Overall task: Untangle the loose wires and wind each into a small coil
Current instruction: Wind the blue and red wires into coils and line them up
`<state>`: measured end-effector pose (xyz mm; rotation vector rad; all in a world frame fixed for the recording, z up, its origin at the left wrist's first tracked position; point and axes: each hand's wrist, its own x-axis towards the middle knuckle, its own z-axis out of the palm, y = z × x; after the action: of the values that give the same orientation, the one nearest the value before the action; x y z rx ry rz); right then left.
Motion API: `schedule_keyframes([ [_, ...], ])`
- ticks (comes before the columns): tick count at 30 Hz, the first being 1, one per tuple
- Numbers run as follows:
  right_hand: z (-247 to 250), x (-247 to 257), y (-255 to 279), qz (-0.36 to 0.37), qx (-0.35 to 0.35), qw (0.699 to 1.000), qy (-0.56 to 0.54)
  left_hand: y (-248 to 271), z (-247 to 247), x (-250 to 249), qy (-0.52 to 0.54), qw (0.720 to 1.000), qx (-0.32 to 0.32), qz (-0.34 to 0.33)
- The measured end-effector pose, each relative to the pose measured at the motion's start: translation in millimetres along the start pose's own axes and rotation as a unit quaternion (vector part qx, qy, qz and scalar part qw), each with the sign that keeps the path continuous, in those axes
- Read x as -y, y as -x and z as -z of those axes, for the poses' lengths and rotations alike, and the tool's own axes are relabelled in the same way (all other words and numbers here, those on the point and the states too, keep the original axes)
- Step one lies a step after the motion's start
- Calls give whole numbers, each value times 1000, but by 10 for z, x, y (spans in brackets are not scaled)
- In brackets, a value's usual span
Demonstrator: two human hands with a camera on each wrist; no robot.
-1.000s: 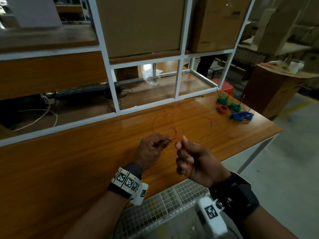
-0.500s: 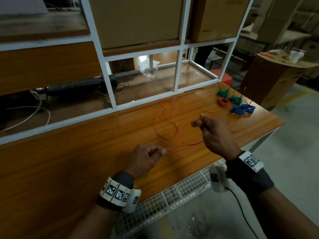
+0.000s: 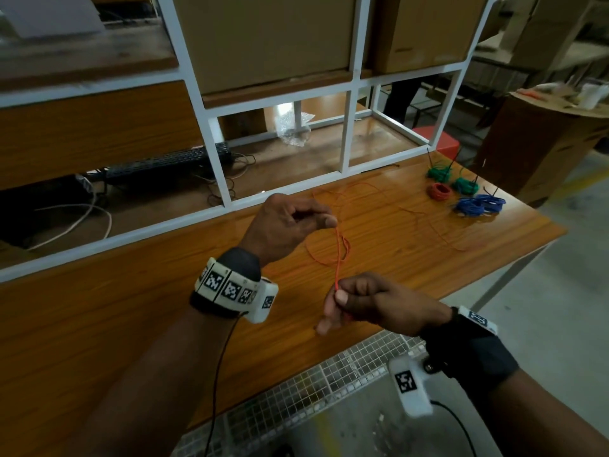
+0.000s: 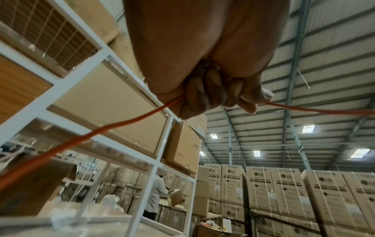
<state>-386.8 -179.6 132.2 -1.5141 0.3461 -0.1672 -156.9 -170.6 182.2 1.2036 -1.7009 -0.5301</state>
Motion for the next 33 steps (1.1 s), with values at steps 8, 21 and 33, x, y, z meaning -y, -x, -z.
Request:
schedule_keyframes([
  [8, -42, 808, -87, 299, 59, 862, -405, 66, -472, 247, 217, 972, 48, 70],
  [21, 731, 214, -327, -38, -504, 773, 384, 488, -422, 537, 170, 945, 13, 280],
  [33, 396, -132, -232, -76, -193, 957, 201, 80, -162, 414, -51, 989, -70, 117],
])
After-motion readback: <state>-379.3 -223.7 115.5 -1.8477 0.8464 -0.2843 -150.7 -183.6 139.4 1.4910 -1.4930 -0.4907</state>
